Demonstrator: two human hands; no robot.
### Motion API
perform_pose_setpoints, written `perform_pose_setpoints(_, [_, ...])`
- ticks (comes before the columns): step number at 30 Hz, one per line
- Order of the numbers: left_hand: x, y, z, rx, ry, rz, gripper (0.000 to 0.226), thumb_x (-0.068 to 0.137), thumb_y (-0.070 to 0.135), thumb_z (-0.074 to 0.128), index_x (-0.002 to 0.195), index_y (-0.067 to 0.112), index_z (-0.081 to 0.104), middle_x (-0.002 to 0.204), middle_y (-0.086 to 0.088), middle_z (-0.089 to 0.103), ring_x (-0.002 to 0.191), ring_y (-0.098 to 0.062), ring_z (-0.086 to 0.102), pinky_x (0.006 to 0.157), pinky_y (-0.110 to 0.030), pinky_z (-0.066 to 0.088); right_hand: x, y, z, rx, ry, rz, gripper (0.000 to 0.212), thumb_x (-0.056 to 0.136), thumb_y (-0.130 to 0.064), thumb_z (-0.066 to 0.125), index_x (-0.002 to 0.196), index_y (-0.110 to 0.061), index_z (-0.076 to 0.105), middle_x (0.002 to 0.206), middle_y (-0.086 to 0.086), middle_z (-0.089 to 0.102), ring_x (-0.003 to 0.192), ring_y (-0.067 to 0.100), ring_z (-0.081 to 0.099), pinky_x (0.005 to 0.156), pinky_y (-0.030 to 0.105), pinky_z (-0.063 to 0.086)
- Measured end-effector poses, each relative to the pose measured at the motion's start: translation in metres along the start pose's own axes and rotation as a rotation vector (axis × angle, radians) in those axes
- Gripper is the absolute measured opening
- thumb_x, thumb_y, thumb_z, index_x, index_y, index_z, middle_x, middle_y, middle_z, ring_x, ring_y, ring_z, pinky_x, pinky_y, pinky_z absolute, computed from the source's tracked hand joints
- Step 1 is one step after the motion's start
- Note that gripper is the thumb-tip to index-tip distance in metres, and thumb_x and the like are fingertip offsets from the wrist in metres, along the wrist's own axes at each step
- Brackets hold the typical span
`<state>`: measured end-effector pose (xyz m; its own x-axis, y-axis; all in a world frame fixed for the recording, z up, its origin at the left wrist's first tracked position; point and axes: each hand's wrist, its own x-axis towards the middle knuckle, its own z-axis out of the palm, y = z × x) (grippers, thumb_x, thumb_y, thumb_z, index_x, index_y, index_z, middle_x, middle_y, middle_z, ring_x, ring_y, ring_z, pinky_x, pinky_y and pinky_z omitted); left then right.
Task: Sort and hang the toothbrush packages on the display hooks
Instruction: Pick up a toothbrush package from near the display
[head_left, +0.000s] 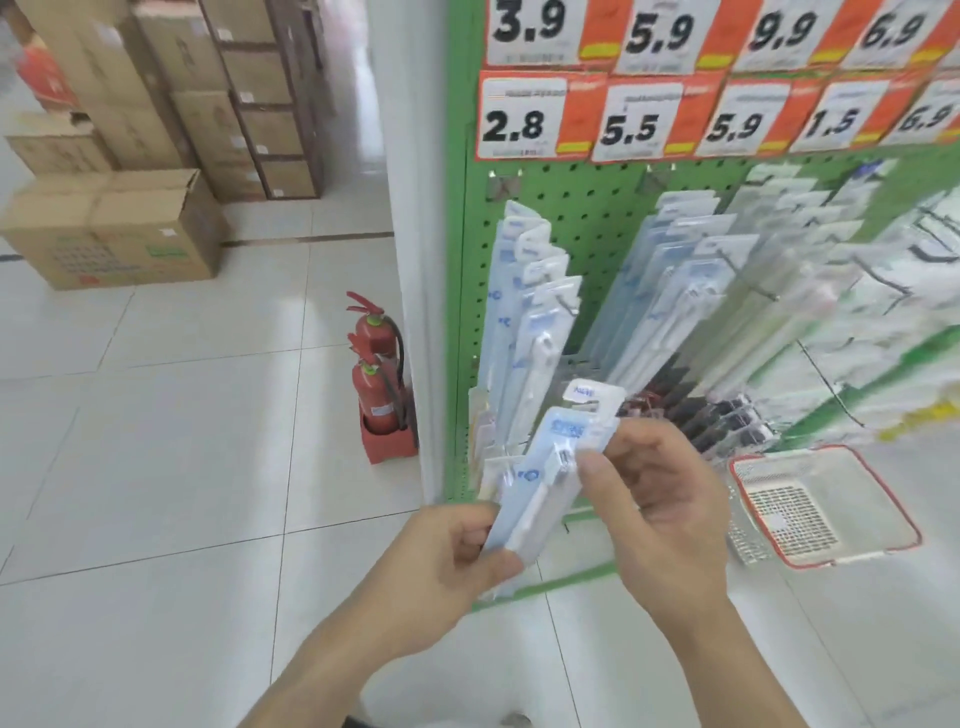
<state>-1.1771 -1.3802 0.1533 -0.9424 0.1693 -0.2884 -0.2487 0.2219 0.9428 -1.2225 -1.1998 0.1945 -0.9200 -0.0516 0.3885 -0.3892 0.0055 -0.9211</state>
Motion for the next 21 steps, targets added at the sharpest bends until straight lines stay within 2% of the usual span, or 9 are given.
perform_pose_setpoints(2, [0.001,0.012,0.013,-0.046,0.069,0.031,0.017,0.095,0.004,0.066,0.105,0.014,0.075,0.1,-0.002,0.078,0.084,-0.012,0.072,0.08,-0.033,0.056,0.012,-0.002,-0.009,0.029,-0.008,-0.028,0.009,0.089,-0.025,0.074,0.093,-0.032,0.069,0.083,-0.004,0.072,0.072,0.018,0.066,0.068,0.027,0.052])
perform_pose_setpoints(4, [0.001,0.022,0.024,-0.076,0.117,0.054,0.02,0.095,0.005,0.066,0.109,0.015,0.073,0.1,0.003,0.079,0.089,-0.013,0.074,0.078,-0.026,0.056,0.024,-0.004,-0.012,0.045,-0.037,-0.063,0.016,0.092,-0.02,0.073,0.096,-0.035,0.07,0.086,-0.006,0.074,0.074,0.014,0.067,0.069,0.025,0.052])
perform_pose_setpoints(8, [-0.004,0.035,0.039,-0.045,0.171,0.101,0.023,0.097,0.012,0.064,0.117,0.021,0.068,0.105,0.01,0.077,0.101,-0.009,0.073,0.09,-0.018,0.052,0.042,-0.007,-0.008,0.062,-0.051,-0.08,0.023,0.089,-0.009,0.073,0.1,-0.029,0.072,0.082,-0.007,0.075,0.072,0.011,0.068,0.07,0.02,0.052])
perform_pose_setpoints(14, [0.001,0.041,0.035,-0.055,0.238,0.09,0.027,0.099,0.012,0.062,0.123,0.023,0.066,0.109,0.008,0.077,0.103,-0.013,0.073,0.095,-0.03,0.055,0.053,-0.003,0.004,0.088,-0.033,-0.011,0.014,0.087,-0.014,0.075,0.099,-0.022,0.074,0.077,-0.002,0.072,0.069,0.011,0.065,0.067,0.021,0.052])
perform_pose_setpoints(19, [0.015,0.042,0.025,-0.08,0.188,0.089,0.025,0.097,0.01,0.064,0.119,0.021,0.067,0.106,0.007,0.077,0.101,-0.013,0.073,0.092,-0.025,0.055,0.061,0.0,0.005,0.119,0.01,0.012,0.02,0.089,-0.005,0.073,0.096,-0.024,0.07,0.075,-0.003,0.069,0.067,0.012,0.062,0.065,0.021,0.05])
perform_pose_setpoints(21, [0.022,0.042,0.023,-0.078,0.168,0.074,0.023,0.097,0.011,0.065,0.117,0.022,0.068,0.105,0.007,0.077,0.099,-0.013,0.073,0.092,-0.027,0.056,0.067,0.002,0.005,0.086,-0.018,0.038,0.017,0.089,-0.006,0.073,0.095,-0.022,0.071,0.076,-0.004,0.07,0.068,0.013,0.063,0.065,0.021,0.05])
